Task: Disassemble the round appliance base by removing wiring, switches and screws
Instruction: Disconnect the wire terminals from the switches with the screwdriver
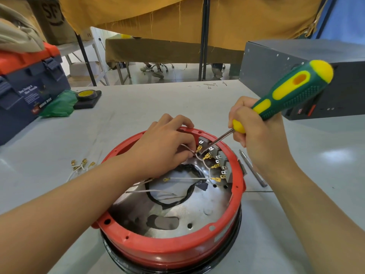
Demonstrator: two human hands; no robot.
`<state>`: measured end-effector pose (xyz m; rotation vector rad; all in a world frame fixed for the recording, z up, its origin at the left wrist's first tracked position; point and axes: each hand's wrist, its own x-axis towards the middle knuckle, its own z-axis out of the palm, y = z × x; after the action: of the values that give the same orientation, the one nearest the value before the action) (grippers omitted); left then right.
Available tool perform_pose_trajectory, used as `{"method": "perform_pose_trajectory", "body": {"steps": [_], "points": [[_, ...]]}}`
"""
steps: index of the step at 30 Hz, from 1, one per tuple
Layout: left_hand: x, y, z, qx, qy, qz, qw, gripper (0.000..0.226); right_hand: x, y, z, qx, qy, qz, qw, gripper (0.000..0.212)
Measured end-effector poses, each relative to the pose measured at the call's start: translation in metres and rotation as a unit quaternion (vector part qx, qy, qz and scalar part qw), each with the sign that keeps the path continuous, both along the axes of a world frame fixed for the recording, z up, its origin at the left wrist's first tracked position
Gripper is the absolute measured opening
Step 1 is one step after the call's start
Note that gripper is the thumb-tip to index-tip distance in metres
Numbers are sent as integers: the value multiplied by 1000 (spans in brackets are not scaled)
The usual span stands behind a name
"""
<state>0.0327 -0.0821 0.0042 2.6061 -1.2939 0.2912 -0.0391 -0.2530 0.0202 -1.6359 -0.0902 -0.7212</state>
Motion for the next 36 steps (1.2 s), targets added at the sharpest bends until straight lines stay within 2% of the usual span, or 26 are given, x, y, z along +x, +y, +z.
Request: {"method": "perform_pose_trajectory", "body": {"steps": [6,12,16,22,27,31,36], "points": [[-1,-2,1,-6,17,5,1000,9,-3,-6,4,53,-26,22,998,23],[-1,-1,4,-14,10,7,1000,16,-4,-12,6,115,-59,3,992,28],[0,-1,6,4,12,6,1000,24,-4,-14,6,102,-55,-8,993,32],[-2,3,11,67,0,7,998,55,-7,-12,6,79,-61,0,995,33],[1,6,13,108,-10,16,994,55,-8,-12,8,87,-68,3,994,32],[6,9,13,128,-32,64,989,56,-10,-11,8,71,-73,-9,995,24],[6,11,9,143,-57,123,980,60,-10,-11,6,26,-71,-13,997,24]]}}
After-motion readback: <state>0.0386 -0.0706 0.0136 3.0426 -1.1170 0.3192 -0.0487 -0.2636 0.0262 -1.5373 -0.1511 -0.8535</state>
